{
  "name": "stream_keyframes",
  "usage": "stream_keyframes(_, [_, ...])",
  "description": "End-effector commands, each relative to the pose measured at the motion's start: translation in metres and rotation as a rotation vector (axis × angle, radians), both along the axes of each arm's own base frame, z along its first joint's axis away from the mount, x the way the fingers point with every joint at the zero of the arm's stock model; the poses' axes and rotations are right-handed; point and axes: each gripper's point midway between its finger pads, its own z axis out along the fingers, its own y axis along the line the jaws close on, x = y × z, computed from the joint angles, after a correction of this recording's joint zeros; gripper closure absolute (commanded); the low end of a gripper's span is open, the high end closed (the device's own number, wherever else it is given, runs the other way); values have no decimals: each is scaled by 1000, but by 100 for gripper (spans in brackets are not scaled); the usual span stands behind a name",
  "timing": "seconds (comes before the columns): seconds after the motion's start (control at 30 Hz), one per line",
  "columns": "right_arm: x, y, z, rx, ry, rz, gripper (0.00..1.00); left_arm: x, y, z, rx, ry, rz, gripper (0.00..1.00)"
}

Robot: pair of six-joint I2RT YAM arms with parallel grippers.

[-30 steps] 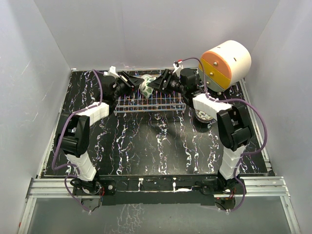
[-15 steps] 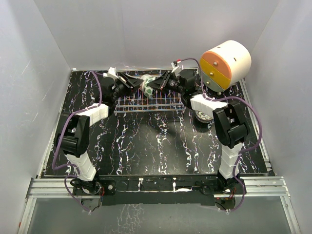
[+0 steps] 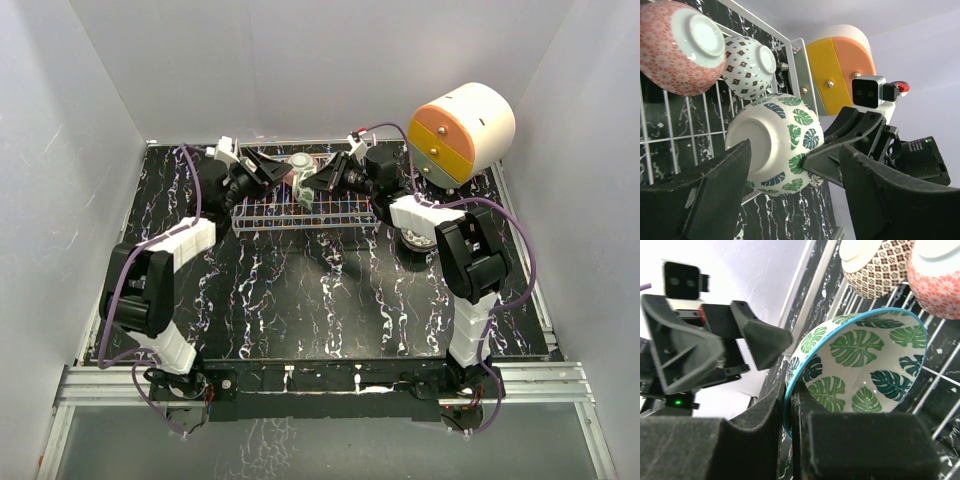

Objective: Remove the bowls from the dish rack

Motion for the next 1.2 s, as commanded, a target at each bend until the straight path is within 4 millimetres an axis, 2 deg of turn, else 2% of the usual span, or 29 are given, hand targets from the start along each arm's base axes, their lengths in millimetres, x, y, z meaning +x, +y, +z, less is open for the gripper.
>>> stream_keyframes(0.0, [-2, -4, 68, -16, -214, -5, 92, -12, 27, 16, 103, -65, 52, 29])
stream_keyframes(0.1, [-3, -12, 84, -90, -278, -27, 92, -22, 46, 5, 227, -63, 105, 25])
stream_keyframes(0.2, [-4, -23, 96, -184, -329, -64, 92, -31, 62, 2, 327, -79, 151, 21])
stream_keyframes(0.23, [-9, -27, 109, -201, -357, -78, 92, -33, 66, -1, 356, -79, 166, 21])
stream_keyframes(0.3, [-15, -35, 118, -244, -388, -103, 93, -35, 74, -5, 398, -76, 191, 19])
stream_keyframes(0.43, [-23, -59, 132, -345, -428, -193, 92, -35, 78, -10, 443, -70, 188, 19])
stream_keyframes(0.57, [-26, -95, 140, -486, -433, -327, 92, -36, 77, -14, 450, -67, 182, 18])
stream_keyframes(0.7, [-22, -135, 124, -655, -347, -474, 92, -37, 78, -21, 459, -51, 176, 18])
stream_keyframes(0.83, [-20, -195, 99, -820, -174, -739, 92, -36, 77, -28, 467, -32, 167, 18])
stream_keyframes(1.03, [-23, -251, 74, -820, 11, -866, 93, -37, 76, -32, 467, -24, 161, 18])
stream_keyframes(1.17, [-24, -284, 48, -819, 128, -909, 92, -38, 77, -33, 467, -21, 160, 18])
